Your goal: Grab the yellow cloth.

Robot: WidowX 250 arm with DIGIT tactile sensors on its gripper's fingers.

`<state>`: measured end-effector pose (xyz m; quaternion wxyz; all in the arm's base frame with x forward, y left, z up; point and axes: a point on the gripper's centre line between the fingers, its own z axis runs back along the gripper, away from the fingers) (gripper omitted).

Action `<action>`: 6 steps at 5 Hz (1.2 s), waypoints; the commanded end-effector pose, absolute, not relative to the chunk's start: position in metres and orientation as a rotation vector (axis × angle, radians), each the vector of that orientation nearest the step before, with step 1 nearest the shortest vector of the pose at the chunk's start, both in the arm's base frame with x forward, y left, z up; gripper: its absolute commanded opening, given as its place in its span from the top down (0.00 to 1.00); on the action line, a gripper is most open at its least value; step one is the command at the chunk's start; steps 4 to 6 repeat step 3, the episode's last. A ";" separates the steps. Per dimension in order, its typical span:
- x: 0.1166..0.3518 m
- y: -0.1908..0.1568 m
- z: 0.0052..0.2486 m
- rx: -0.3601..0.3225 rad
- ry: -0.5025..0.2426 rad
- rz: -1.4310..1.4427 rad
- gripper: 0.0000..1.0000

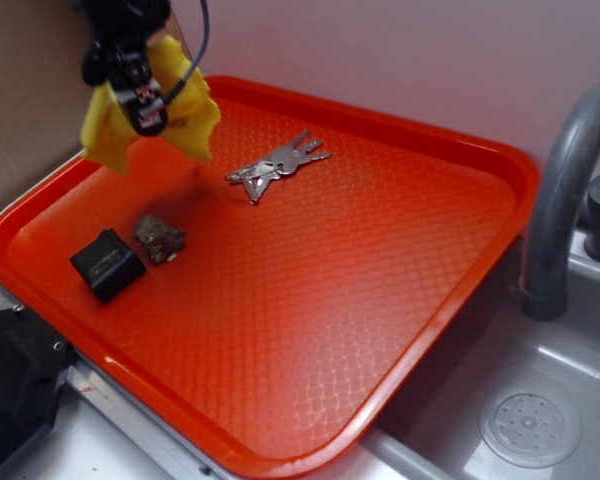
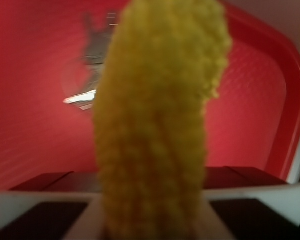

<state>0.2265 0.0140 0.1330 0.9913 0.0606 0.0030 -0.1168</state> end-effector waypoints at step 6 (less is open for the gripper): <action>0.250 -0.047 0.217 0.119 0.060 -0.041 1.00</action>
